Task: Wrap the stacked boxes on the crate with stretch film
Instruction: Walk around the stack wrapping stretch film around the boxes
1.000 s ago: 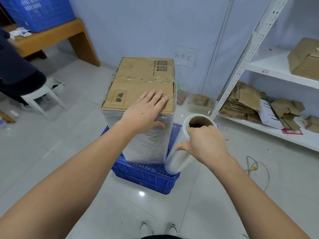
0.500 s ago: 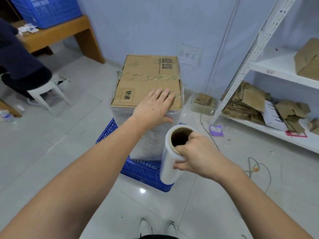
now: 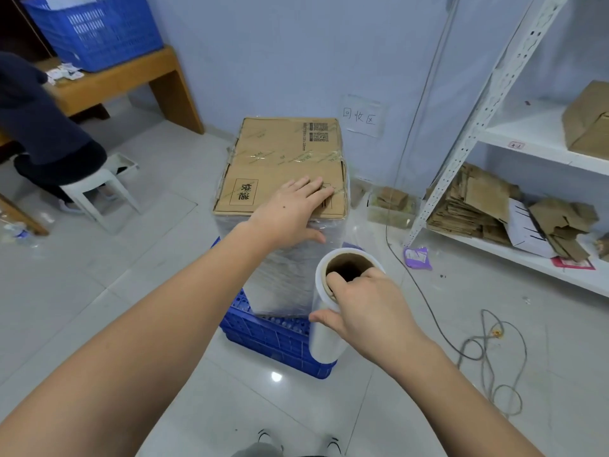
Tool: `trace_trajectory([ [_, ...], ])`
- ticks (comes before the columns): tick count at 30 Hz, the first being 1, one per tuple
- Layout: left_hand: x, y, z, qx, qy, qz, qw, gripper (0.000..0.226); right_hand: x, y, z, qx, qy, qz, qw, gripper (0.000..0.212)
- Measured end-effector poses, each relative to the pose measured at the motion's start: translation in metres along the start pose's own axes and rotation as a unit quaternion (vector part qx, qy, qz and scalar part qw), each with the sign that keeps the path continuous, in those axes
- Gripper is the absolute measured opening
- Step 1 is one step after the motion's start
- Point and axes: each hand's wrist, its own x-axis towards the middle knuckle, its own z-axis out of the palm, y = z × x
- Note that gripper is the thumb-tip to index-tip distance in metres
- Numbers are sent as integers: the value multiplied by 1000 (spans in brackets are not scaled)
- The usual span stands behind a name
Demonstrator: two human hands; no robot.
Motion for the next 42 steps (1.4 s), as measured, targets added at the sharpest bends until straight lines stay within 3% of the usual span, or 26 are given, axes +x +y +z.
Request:
trace_trajectory([
  [4,-2,-36,-20,-54,-16,56,997,101,5,-12,-4,4,-24,73,997,25],
  [9,4,-77,-28,-12,-87,126,988,110,17,-38,-3,-36,-56,166,984,31],
  [15,3,-86,-15,-9,-27,176,984,97,37,-63,2,-32,-38,343,938,51],
  [19,5,-86,-9,-15,-8,184,983,95,41,-71,15,-12,11,422,906,38],
  [22,4,-89,-7,-34,10,182,983,95,45,-77,19,-35,29,431,901,34],
  [27,-5,-89,-12,-63,52,154,985,92,53,-76,20,-79,27,464,882,62],
  [30,-10,-88,-15,-35,49,148,987,90,55,-72,23,-82,27,467,880,58],
  [35,-12,-80,-16,-7,31,164,986,88,44,-71,24,-75,50,440,894,44],
  [42,-9,-74,-10,-28,33,161,986,84,25,-102,35,-69,60,307,947,44],
])
